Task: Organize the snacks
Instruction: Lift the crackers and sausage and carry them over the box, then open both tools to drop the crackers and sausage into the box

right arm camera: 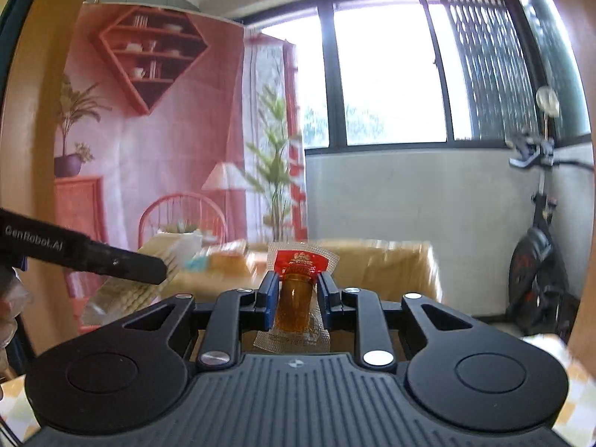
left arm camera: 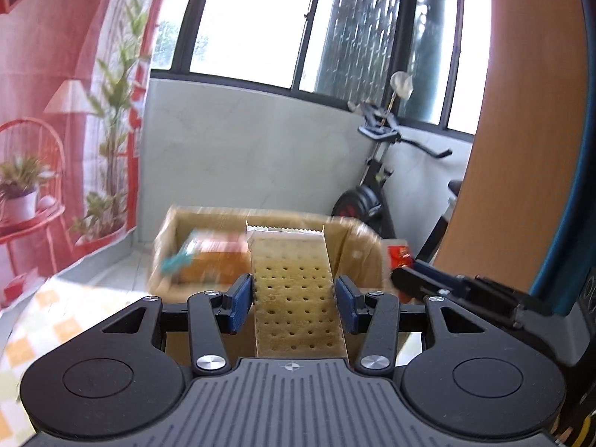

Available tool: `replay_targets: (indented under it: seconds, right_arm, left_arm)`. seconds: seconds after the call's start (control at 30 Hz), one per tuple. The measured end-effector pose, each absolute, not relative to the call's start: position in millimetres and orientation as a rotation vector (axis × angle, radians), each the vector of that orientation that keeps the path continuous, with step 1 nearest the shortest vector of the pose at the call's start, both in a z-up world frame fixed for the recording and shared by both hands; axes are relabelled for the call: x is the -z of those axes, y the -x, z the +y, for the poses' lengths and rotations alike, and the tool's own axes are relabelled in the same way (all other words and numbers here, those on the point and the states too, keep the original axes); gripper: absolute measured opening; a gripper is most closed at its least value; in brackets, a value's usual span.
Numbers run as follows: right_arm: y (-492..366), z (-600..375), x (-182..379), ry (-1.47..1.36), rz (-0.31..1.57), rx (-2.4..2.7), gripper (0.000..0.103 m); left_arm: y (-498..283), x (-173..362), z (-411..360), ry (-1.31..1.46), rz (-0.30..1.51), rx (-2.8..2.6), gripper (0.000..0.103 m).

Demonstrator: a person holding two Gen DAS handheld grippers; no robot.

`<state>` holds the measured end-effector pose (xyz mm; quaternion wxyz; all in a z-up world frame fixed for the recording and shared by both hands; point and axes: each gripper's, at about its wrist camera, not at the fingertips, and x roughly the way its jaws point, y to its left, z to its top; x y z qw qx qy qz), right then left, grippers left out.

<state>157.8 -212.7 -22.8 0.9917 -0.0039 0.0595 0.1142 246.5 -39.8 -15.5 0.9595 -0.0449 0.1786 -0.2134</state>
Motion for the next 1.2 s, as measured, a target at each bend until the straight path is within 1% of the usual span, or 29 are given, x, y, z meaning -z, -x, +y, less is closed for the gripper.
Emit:
replay_targets:
  seconds: [0.1,0.27,0.37,0.5,0.53,0.57,0.63,0.67,0.7,0.97,1.2]
  right_arm:
    - [-180.4,-216.9,9.8,0.025,0.095,-0.211,0.024]
    - [-215.3,-229.4,6.2,0.006,0.116,-0.17,0.024]
    - [-228.7,-238.1,7.9,-0.01,0.125,-0.152,0.024]
    - [-241.0,-246.1,13.6,-0.027,0.166,-0.143,0.025]
    - [-243.6,-246.9,15.6,-0.03,0.182,-0.147,0.025]
    - [-245.3,-247.1,17.6,-0.027,0.193,-0.143,0.026]
    - [-243.8,-248.0,21.6,-0.012,0.2,-0.113,0.031]
    - [-242.4,-248.3,22.8,-0.009,0.201,-0.104,0.038]
    - [-239.5,-249.3,23.4,-0.013,0.198,-0.1,0.041]
    - [-210.0,-248.0,22.1,-0.04,0.181,-0.115,0.041]
    - [-180.9,-235.5,25.3,-0.085,0.179,-0.139,0.041]
  left_arm:
    - [-269.2,2.1,-57.1,0.098,0.343,0.442,0.051]
    - [-297.2,-6.7,-73.2,0.096,0.363,0.451,0.051]
    - [-311.1,-3.5,-82.4,0.067,0.367,0.448,0.051]
    - [-326.7,10.6,-85.4,0.036,0.433,0.463,0.051]
    - [-328.5,14.5,-85.3,0.025,0.452,0.47,0.053]
    - [-331.1,17.4,-86.4,0.013,0.469,0.481,0.06]
    - [-333.2,20.2,-84.8,-0.015,0.474,0.461,0.069]
    - [-330.9,20.0,-82.5,-0.025,0.467,0.446,0.07]
    - [-328.5,19.7,-79.2,-0.028,0.46,0.441,0.07]
    - [-302.2,14.1,-51.7,-0.025,0.451,0.427,0.07]
    - [-266.7,8.3,-9.5,0.012,0.437,0.399,0.07]
